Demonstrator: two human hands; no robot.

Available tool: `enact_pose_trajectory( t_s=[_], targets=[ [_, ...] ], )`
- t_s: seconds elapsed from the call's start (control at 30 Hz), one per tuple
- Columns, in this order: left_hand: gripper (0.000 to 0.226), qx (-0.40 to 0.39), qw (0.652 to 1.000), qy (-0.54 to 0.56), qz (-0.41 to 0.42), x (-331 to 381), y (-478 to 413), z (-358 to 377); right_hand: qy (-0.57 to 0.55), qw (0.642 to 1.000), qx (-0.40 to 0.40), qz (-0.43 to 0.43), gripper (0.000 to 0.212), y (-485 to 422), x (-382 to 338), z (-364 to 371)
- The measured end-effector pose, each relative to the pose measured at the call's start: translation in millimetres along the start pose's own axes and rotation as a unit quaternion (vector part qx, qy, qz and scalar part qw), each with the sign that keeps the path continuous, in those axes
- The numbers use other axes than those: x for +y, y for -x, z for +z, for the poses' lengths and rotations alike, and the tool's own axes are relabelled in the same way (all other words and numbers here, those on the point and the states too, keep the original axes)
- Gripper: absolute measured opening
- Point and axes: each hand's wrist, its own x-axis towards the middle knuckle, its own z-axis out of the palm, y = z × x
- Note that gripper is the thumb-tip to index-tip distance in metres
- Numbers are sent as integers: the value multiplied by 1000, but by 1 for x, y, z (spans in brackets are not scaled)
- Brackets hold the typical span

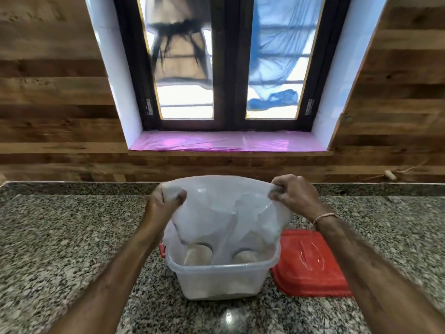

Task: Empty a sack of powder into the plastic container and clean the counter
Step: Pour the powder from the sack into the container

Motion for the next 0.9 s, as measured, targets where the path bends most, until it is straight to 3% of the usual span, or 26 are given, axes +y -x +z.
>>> enact_pose_trajectory(
  t_s=[0.1,0.17,0.23,0.27,0.3,0.4,0.5,0.57,0.67,0.77,0.83,0.9],
  targets=[
    [30,3,999,21,-42,-18,8,0,-175,981,80,34,17,-1,12,-2],
    [25,27,996,70,-43,-18,7,-1,-372,924,61,61,29,4,23,-3],
    [20,29,993,103,-40,-13,4,1,-520,848,-12,99,57,16,33,5],
    [20,27,992,120,-38,-9,3,3,-537,834,-49,119,63,24,34,15],
    [18,27,989,138,-37,-7,2,5,-544,826,-78,126,54,32,34,28],
    [16,45,985,160,-46,-4,-2,11,-569,810,-38,138,9,49,14,55],
    [33,56,987,137,-66,-10,-7,6,-558,821,53,110,7,38,3,54],
    [26,59,985,130,-94,-16,-11,-1,-576,810,75,78,11,25,-3,43],
    [12,95,977,146,-124,-21,-12,-4,-634,772,-45,16,41,19,-3,33],
    [10,117,965,179,-148,-21,-15,-2,-546,824,-153,-1,42,28,4,44],
    [12,125,962,186,-159,-24,-17,-4,-499,857,-126,3,33,29,3,57],
    [14,142,959,184,-162,-27,-20,-6,-460,887,-44,15,24,22,0,65]
  ],
)
